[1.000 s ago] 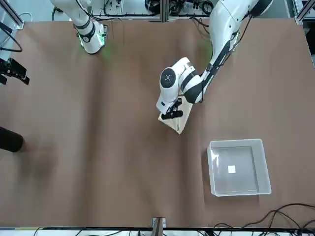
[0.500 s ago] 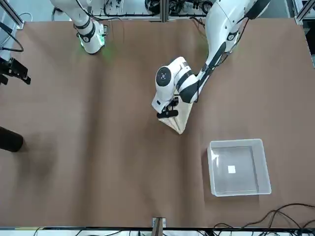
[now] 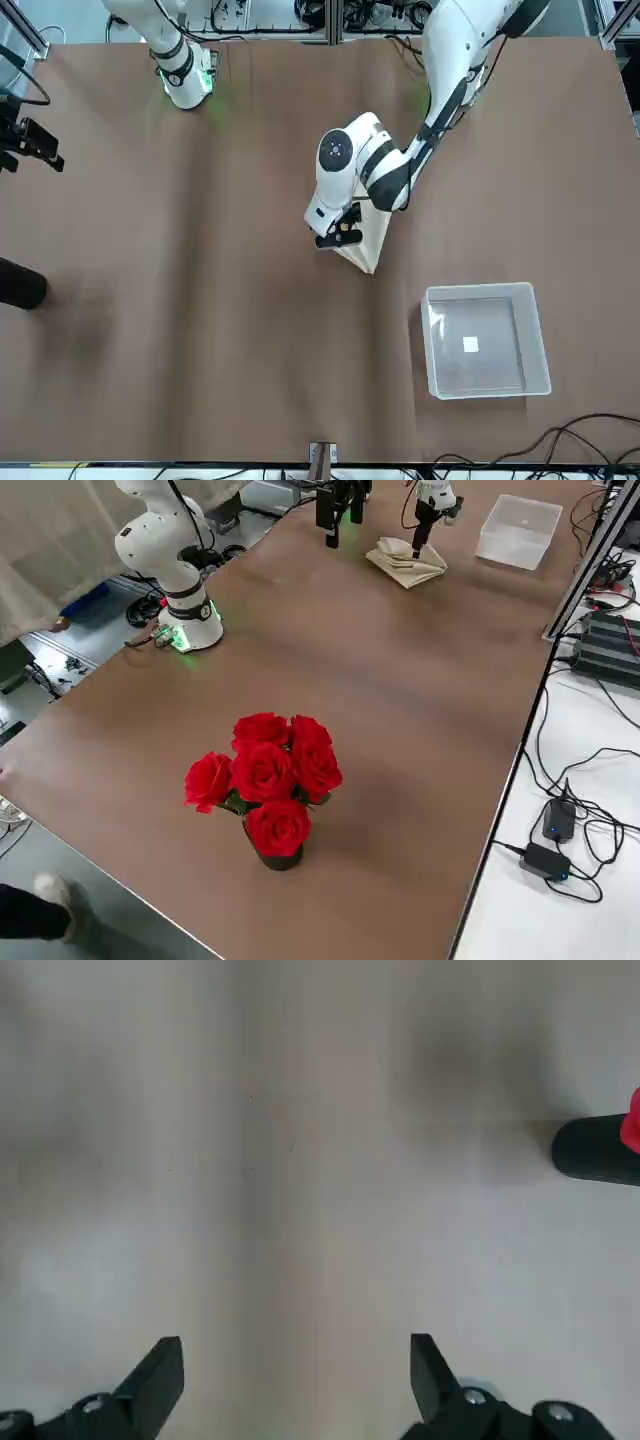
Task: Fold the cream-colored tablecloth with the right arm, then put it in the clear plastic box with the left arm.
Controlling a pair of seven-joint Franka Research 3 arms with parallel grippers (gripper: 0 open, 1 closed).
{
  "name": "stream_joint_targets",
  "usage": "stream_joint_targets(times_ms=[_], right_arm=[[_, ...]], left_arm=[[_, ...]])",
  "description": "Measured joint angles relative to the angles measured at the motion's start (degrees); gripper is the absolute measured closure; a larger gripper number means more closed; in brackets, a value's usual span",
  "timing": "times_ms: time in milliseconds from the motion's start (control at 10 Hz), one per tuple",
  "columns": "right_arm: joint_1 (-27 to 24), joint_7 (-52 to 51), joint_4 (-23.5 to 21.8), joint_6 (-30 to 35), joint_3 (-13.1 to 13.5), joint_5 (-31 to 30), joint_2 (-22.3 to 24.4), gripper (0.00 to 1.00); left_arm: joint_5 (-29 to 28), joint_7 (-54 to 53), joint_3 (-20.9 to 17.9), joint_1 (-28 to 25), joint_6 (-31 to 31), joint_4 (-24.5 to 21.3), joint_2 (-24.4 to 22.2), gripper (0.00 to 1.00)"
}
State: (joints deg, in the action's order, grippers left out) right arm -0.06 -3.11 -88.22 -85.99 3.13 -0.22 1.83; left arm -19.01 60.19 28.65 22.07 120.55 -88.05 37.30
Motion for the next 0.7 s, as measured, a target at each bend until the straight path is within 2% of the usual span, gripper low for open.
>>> stream_joint_targets(times_ms=[400,700], right_arm=[[0.01,0.00,-0.06,0.00,0.00,0.00,0.00,0.00],[0.02,0.00,-0.06,0.00,0.01,-0.03,0.00,0.00]], left_arm=[[4.69,-5.22,-0.11,-0.55,-0.78,0.19,-3.70,0.00],[9.83,-15.33,-0.21,-1.78,-3.63,0.25,-5.59,0.00]])
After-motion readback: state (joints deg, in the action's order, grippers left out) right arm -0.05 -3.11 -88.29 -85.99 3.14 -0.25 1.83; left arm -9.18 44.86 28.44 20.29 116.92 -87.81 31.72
